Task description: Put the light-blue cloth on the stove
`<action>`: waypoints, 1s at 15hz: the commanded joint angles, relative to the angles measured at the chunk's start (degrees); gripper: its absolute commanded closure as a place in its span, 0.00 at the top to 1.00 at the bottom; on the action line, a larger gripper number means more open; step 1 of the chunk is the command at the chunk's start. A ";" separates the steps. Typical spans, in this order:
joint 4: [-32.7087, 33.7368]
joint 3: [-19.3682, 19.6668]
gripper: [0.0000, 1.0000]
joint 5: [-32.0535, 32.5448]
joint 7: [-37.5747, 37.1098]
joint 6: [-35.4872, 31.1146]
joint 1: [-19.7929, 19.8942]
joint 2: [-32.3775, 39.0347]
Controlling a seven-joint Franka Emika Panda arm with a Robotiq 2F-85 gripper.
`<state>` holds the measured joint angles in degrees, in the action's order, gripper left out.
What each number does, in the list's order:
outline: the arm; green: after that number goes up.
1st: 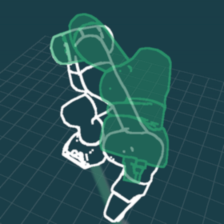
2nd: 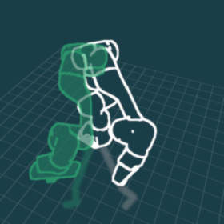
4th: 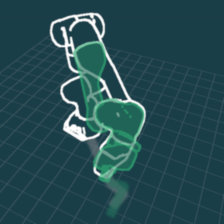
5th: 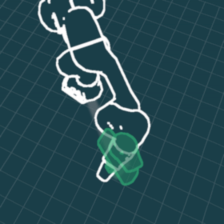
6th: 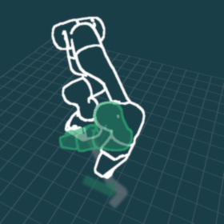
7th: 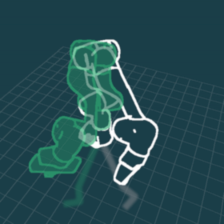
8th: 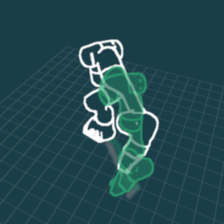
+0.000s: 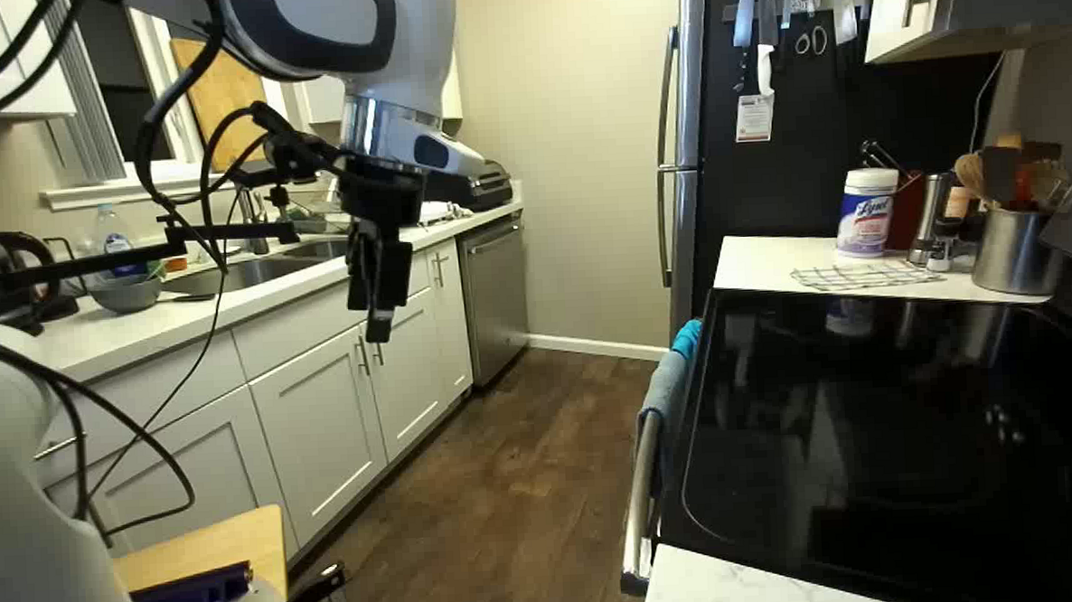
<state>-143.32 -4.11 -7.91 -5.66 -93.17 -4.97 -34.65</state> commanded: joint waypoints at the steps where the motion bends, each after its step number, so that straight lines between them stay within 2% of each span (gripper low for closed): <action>1: 0.08 -0.39 1.00 -0.16 0.22 0.11 0.49 0.00; 13: -0.11 -0.63 1.00 -0.03 0.36 -0.35 0.31 -0.16; 15: 1.16 -1.19 1.00 -0.06 0.28 -1.37 0.03 1.75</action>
<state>-143.30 -4.26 -7.91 -5.66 -93.36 -4.97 -34.61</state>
